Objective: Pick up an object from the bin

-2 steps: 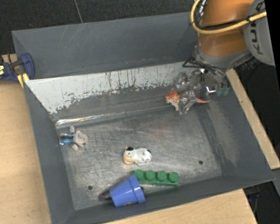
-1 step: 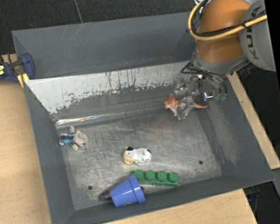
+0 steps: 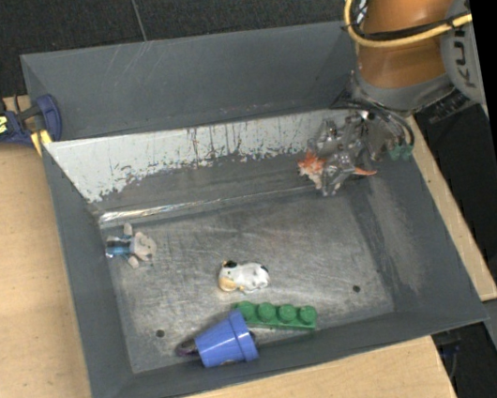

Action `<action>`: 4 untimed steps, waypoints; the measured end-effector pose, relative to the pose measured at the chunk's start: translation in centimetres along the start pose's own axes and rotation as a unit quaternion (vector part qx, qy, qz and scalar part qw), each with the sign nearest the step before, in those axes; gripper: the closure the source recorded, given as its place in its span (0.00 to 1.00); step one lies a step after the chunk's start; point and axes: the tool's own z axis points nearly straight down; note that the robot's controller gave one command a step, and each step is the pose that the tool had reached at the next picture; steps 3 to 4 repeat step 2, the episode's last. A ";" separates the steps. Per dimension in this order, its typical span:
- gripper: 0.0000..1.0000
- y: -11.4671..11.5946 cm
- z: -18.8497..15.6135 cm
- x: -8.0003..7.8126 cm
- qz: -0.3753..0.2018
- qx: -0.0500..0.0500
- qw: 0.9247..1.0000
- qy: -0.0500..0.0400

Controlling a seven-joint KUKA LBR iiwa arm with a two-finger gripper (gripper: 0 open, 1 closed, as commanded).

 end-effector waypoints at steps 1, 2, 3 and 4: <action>1.00 0.1 3.0 0.6 -0.001 0.000 1.000 0.004; 1.00 -0.1 -0.7 -0.2 -0.001 0.000 1.000 0.000; 1.00 -0.1 -0.7 -0.2 -0.001 0.000 1.000 0.000; 1.00 -0.1 -0.7 -0.2 -0.001 0.000 1.000 0.000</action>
Offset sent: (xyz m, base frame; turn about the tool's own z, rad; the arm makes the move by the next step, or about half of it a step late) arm 0.0000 -0.0001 0.0049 0.0000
